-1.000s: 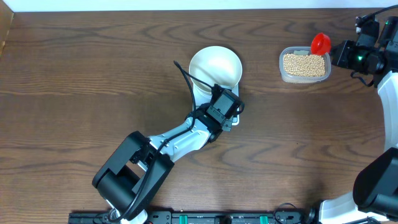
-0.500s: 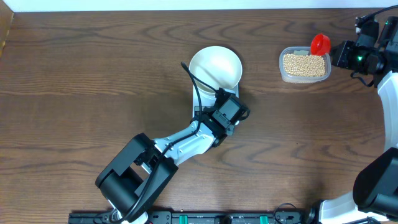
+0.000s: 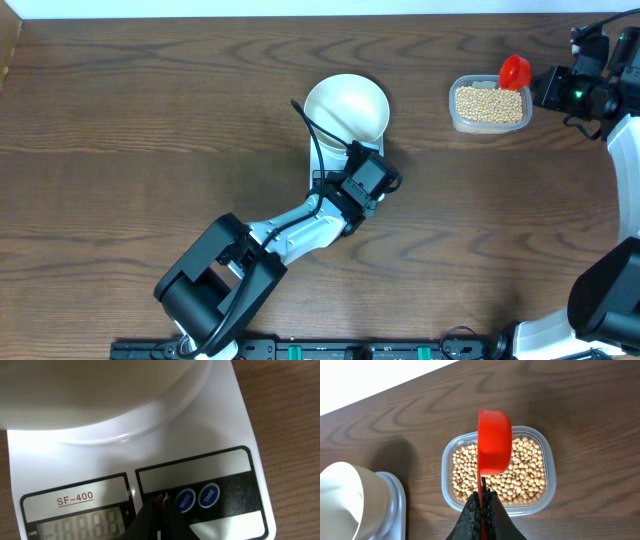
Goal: Scoop item into bowl and weigh 50g on scale
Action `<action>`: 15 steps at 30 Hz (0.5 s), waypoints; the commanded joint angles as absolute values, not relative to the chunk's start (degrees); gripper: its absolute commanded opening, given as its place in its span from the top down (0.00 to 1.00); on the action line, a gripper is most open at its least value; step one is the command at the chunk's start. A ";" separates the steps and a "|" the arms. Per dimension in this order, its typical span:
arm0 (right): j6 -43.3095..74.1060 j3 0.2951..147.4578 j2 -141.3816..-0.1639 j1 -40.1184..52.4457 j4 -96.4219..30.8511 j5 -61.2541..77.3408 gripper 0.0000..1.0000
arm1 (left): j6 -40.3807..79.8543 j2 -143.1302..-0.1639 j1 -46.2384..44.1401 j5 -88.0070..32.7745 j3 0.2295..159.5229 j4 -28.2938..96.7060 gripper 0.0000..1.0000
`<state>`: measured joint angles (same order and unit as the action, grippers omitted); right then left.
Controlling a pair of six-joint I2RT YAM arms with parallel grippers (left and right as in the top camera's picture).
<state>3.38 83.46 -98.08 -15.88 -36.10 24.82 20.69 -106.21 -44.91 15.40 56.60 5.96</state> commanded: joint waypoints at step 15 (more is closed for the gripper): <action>2.44 83.90 -97.84 -15.64 -36.21 25.65 0.99 | 19.53 -110.28 -42.98 12.23 53.58 8.08 0.93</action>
